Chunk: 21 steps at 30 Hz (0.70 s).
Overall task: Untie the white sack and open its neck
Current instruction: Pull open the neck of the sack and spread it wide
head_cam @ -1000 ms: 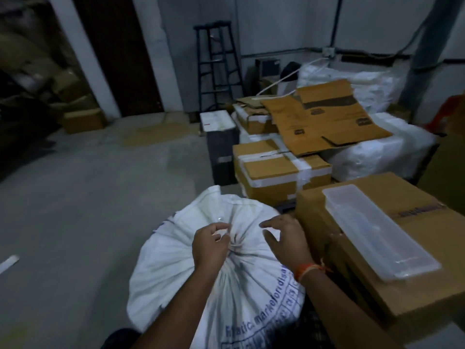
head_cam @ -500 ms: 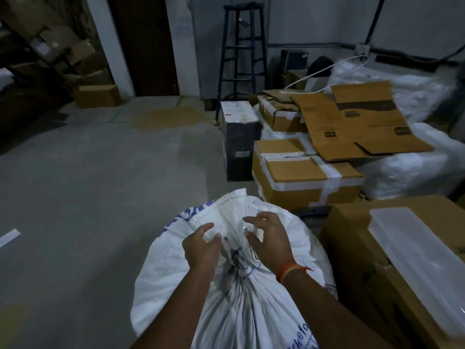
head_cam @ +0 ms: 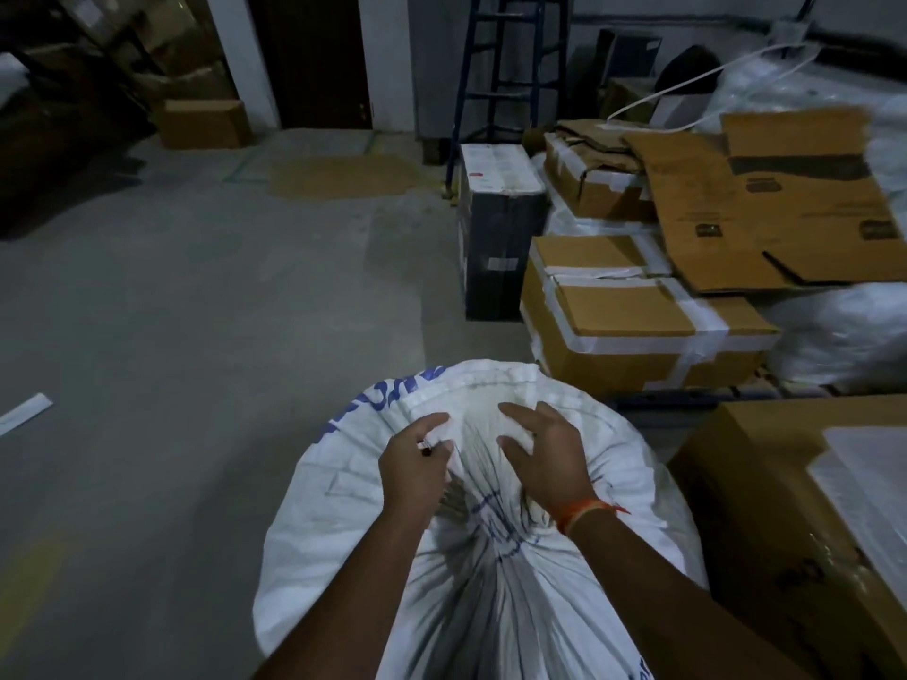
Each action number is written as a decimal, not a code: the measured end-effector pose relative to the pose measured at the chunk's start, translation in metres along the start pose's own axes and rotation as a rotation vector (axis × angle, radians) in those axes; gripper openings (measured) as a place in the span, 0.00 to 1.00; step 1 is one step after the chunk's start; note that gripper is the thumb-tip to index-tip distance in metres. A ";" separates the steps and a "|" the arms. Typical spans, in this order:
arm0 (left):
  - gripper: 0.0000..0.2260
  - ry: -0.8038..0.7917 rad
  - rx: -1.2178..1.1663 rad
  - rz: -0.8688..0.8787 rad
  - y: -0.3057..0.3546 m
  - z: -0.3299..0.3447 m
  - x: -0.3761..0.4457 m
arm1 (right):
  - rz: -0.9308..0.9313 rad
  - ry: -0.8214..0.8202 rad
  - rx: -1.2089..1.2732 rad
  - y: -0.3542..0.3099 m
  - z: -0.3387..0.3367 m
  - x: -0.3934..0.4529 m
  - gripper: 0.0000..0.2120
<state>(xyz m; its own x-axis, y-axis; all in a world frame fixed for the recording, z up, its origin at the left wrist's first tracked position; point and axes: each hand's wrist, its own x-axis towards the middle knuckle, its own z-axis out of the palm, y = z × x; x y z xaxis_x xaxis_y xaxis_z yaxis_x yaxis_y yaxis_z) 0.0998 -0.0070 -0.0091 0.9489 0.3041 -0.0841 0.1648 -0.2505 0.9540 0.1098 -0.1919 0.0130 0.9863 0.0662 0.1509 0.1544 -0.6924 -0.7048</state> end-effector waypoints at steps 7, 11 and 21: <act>0.15 -0.045 0.045 0.050 -0.020 -0.028 -0.092 | 0.040 -0.007 0.097 0.004 -0.017 -0.101 0.17; 0.16 -0.072 0.097 0.070 -0.041 -0.044 -0.154 | 0.087 -0.038 0.105 0.009 -0.019 -0.169 0.16; 0.19 -0.020 0.064 0.133 -0.024 -0.063 -0.209 | 0.056 -0.035 -0.018 0.014 -0.029 -0.215 0.15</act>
<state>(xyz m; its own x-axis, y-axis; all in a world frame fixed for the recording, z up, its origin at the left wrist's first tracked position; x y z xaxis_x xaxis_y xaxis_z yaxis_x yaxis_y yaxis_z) -0.1190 -0.0067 0.0039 0.9685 0.2465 0.0355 0.0536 -0.3452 0.9370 -0.1022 -0.2367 -0.0091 0.9949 0.0521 0.0869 0.0981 -0.7086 -0.6988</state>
